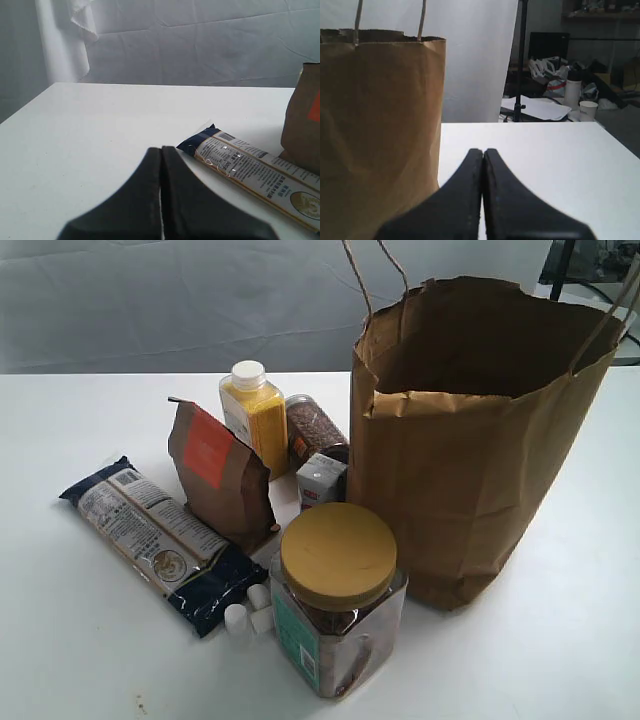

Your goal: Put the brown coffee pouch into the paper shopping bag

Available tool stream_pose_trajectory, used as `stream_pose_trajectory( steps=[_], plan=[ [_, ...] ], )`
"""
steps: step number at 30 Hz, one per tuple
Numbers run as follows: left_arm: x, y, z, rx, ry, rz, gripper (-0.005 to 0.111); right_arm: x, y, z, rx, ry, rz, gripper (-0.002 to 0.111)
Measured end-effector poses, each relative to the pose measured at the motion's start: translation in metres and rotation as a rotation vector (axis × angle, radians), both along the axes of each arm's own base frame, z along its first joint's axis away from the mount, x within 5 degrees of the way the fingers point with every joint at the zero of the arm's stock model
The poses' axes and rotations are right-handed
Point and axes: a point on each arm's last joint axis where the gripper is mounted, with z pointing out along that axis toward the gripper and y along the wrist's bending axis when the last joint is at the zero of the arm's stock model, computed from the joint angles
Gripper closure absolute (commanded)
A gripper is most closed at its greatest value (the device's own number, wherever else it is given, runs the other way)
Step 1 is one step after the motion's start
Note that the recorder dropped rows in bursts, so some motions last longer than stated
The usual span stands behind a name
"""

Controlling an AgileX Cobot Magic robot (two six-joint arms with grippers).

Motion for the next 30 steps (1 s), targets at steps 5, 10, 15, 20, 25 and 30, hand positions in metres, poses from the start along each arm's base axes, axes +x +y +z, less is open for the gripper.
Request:
stream_pose_trajectory(
  steps=[5,10,15,20,25,30],
  plan=[
    [0.0,0.0,0.0,0.0,0.0,0.0,0.107,0.0,0.0,0.003,0.022,-0.027,0.002,0.108],
    [0.0,0.0,0.0,0.0,0.0,0.0,0.107,0.0,0.0,0.01,0.213,-0.063,0.007,0.108],
    [0.0,0.0,0.0,0.0,0.0,0.0,0.107,-0.002,0.001,0.022,0.344,-0.094,0.045,0.108],
    [0.0,0.0,0.0,0.0,0.0,0.0,0.107,-0.006,0.01,0.065,0.343,-0.07,0.201,0.108],
    [0.0,0.0,0.0,0.0,0.0,0.0,0.107,0.008,0.031,0.105,0.227,0.049,0.367,0.108],
    [0.0,0.0,0.0,0.0,0.0,0.0,0.107,0.03,0.065,0.145,0.102,0.181,0.517,0.108]
  ],
)
